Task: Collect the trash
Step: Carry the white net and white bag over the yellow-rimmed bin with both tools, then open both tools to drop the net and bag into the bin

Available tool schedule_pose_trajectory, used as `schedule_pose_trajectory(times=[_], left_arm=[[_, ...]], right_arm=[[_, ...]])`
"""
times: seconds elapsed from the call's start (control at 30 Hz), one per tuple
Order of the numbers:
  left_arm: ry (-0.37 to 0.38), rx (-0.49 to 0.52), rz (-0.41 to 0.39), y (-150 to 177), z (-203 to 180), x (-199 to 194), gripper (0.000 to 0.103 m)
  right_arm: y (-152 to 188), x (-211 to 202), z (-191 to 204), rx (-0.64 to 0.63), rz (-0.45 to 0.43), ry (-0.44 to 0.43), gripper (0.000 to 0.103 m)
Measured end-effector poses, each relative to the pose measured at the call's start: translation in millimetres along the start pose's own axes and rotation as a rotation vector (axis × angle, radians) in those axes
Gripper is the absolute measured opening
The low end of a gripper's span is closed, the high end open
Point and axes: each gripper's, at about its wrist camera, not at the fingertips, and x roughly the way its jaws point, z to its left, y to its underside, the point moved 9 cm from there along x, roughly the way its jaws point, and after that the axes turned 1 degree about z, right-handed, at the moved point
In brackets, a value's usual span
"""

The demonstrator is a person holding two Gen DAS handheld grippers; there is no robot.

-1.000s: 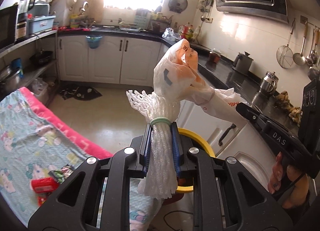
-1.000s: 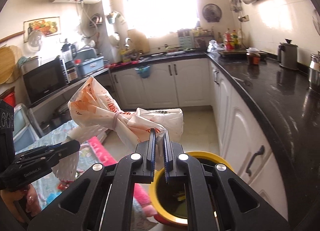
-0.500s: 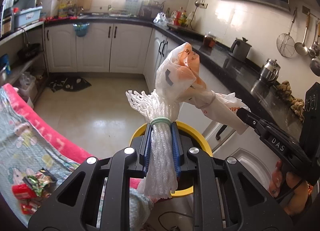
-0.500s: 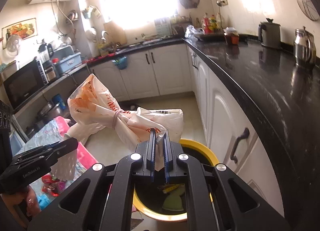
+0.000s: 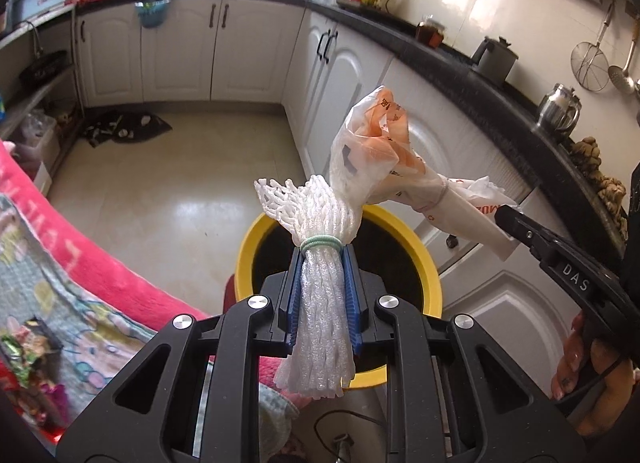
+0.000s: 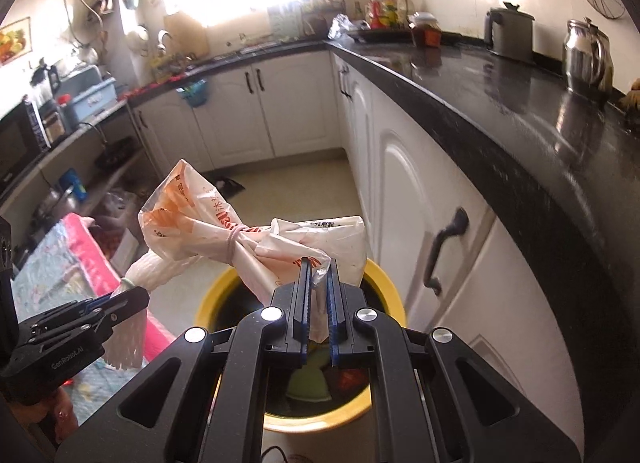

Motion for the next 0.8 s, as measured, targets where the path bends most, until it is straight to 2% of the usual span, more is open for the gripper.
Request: schedule_pose_trajectory(times=[0.23,0.43,0.63,0.73,0.8], left_arm=[[0.032,-0.037,0.057,13,0,30,0.014],[0.056,-0.054,0.087,18,-3,52,0.015],[0.030,-0.051,0.092,23,1,56,0.032],[0.006,-0.055,0.086,24,8,49,0.036],[-0.008,-0.066,0.072,24,14,40,0.041]], right_arm=[[10,18,-5,-0.019,0.045,0.047,0.008],[14,27,-7,-0.008,0.067,0.053,0.012],[17,33,-10,-0.002,0.083,0.038,0.021],[18,30,-11,0.007,0.080,0.034,0.023],[18,29,-11,0.014,0.076,0.029,0.029]])
